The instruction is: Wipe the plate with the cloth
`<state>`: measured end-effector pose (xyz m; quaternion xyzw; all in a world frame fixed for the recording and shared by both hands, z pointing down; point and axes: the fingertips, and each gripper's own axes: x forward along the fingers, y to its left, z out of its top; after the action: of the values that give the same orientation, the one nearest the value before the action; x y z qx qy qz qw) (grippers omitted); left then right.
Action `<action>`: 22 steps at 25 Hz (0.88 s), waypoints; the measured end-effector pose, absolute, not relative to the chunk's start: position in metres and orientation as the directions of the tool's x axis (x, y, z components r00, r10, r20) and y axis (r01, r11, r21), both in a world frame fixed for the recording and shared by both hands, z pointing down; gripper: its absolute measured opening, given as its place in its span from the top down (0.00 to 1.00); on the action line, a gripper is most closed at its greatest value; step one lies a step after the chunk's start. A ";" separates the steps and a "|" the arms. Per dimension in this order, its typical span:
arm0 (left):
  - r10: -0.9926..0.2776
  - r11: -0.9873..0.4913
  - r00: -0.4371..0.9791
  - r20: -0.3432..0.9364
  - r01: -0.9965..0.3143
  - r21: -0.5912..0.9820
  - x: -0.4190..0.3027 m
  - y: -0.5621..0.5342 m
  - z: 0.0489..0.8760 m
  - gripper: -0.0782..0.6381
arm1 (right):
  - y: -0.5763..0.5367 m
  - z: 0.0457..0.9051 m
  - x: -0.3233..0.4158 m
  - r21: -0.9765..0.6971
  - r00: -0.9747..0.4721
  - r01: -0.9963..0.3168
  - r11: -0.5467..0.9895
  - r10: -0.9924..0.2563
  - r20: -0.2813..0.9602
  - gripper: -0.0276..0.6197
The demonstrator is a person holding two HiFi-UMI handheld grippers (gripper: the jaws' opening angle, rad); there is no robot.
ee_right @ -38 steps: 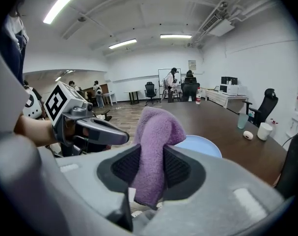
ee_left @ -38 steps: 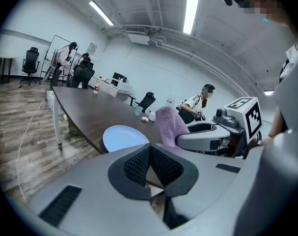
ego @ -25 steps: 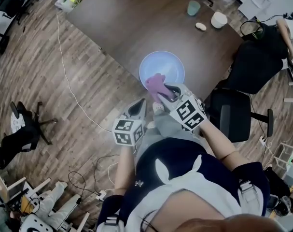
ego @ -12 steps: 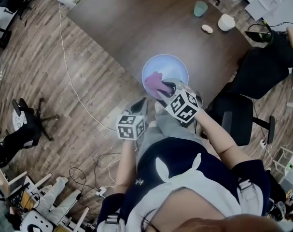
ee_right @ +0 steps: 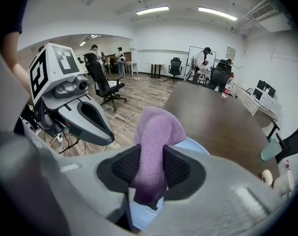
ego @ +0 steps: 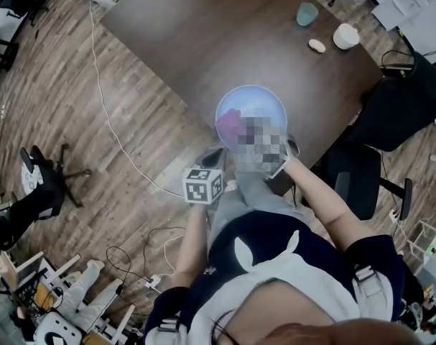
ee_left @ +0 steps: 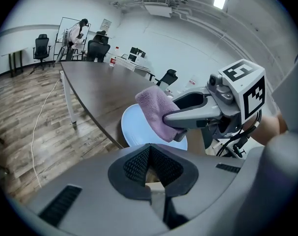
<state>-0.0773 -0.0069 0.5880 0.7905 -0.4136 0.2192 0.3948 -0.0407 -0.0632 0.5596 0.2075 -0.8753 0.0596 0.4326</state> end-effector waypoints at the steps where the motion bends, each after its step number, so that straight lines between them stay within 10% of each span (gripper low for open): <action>1: -0.475 -0.340 0.559 0.680 -0.829 0.444 -0.077 -0.009 0.592 0.88 | -0.066 0.563 -0.041 0.073 -0.537 -0.413 0.908 -0.307 0.786 0.76; 22: -0.412 -0.290 0.537 0.736 -0.843 0.453 -0.056 -0.027 0.646 0.89 | -0.096 0.617 -0.041 0.021 -0.499 -0.415 0.910 -0.247 0.830 0.76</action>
<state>-0.0563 -0.0274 0.6455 0.7634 -0.4110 0.2498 0.4311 -0.0411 -0.0955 0.6174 0.1922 -0.8610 0.0910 0.4619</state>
